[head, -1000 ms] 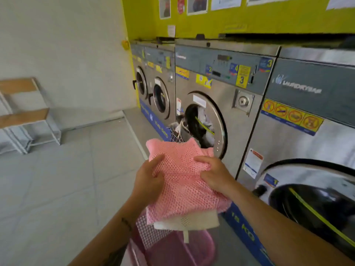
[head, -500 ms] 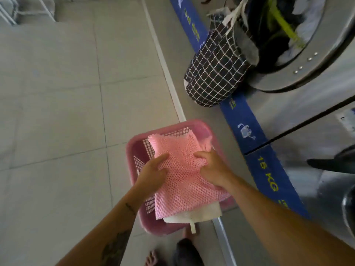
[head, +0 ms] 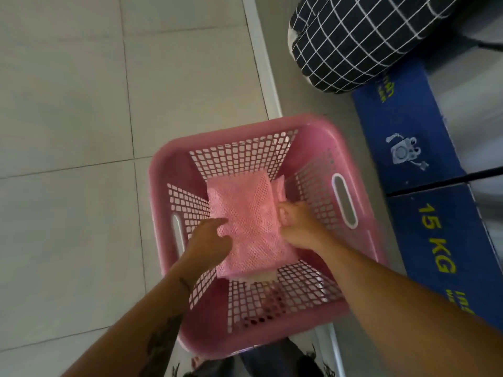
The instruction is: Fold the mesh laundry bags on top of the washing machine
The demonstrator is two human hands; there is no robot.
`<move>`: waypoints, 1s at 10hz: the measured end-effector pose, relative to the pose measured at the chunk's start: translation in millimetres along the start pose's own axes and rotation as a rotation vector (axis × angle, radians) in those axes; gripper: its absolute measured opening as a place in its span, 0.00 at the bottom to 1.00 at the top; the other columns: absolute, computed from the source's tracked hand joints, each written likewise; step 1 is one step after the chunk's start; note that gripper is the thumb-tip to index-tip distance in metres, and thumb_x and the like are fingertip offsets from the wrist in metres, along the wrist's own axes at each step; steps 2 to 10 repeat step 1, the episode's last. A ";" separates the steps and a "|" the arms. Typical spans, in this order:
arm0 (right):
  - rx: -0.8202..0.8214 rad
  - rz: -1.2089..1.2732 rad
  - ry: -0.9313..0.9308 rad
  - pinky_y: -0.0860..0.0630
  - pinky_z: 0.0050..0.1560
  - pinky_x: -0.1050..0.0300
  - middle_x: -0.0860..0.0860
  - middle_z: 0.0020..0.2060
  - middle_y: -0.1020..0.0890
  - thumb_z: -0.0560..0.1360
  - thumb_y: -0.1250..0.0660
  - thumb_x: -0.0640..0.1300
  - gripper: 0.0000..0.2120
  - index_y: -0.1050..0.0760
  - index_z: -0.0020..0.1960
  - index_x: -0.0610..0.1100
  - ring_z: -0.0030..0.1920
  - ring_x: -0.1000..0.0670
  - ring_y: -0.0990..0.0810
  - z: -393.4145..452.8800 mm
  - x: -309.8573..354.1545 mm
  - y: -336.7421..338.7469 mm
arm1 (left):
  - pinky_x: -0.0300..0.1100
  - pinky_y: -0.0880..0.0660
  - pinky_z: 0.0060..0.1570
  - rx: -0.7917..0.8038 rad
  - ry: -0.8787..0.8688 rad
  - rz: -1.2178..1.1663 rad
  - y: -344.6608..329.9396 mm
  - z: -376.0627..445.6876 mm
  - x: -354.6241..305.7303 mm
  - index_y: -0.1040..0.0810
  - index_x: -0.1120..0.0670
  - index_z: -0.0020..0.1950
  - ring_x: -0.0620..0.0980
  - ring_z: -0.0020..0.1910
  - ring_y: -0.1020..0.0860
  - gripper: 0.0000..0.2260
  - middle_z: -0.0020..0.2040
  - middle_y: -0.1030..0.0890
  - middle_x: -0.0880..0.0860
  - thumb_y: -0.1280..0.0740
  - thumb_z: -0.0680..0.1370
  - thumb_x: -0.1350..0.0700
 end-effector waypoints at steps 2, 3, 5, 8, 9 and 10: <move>-0.039 0.058 -0.032 0.25 0.59 0.53 0.46 0.67 0.28 0.70 0.31 0.41 0.31 0.32 0.72 0.51 0.61 0.47 0.23 -15.2 -4.4 8.9 | 0.40 0.23 0.42 -0.022 0.012 0.009 3.2 -10.1 -5.3 0.26 0.50 0.67 0.46 0.47 0.21 0.21 0.66 0.23 0.52 0.36 0.74 0.58; -0.039 0.058 -0.032 0.25 0.59 0.53 0.46 0.67 0.28 0.70 0.31 0.41 0.31 0.32 0.72 0.51 0.61 0.47 0.23 -15.2 -4.4 8.9 | 0.40 0.23 0.42 -0.022 0.012 0.009 3.2 -10.1 -5.3 0.26 0.50 0.67 0.46 0.47 0.21 0.21 0.66 0.23 0.52 0.36 0.74 0.58; -0.039 0.058 -0.032 0.25 0.59 0.53 0.46 0.67 0.28 0.70 0.31 0.41 0.31 0.32 0.72 0.51 0.61 0.47 0.23 -15.2 -4.4 8.9 | 0.40 0.23 0.42 -0.022 0.012 0.009 3.2 -10.1 -5.3 0.26 0.50 0.67 0.46 0.47 0.21 0.21 0.66 0.23 0.52 0.36 0.74 0.58; -0.039 0.058 -0.032 0.25 0.59 0.53 0.46 0.67 0.28 0.70 0.31 0.41 0.31 0.32 0.72 0.51 0.61 0.47 0.23 -15.2 -4.4 8.9 | 0.40 0.23 0.42 -0.022 0.012 0.009 3.2 -10.1 -5.3 0.26 0.50 0.67 0.46 0.47 0.21 0.21 0.66 0.23 0.52 0.36 0.74 0.58; -0.039 0.058 -0.032 0.25 0.59 0.53 0.46 0.67 0.28 0.70 0.31 0.41 0.31 0.32 0.72 0.51 0.61 0.47 0.23 -15.2 -4.4 8.9 | 0.40 0.23 0.42 -0.022 0.012 0.009 3.2 -10.1 -5.3 0.26 0.50 0.67 0.46 0.47 0.21 0.21 0.66 0.23 0.52 0.36 0.74 0.58; -0.039 0.058 -0.032 0.25 0.59 0.53 0.46 0.67 0.28 0.70 0.31 0.41 0.31 0.32 0.72 0.51 0.61 0.47 0.23 -15.2 -4.4 8.9 | 0.40 0.23 0.42 -0.022 0.012 0.009 3.2 -10.1 -5.3 0.26 0.50 0.67 0.46 0.47 0.21 0.21 0.66 0.23 0.52 0.36 0.74 0.58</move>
Point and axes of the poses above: each hand's wrist, its own z-axis towards the middle knuckle, its own y-axis out of the back of the hand, x = y × z, the point moved 6 cm from there along z, towards the middle knuckle
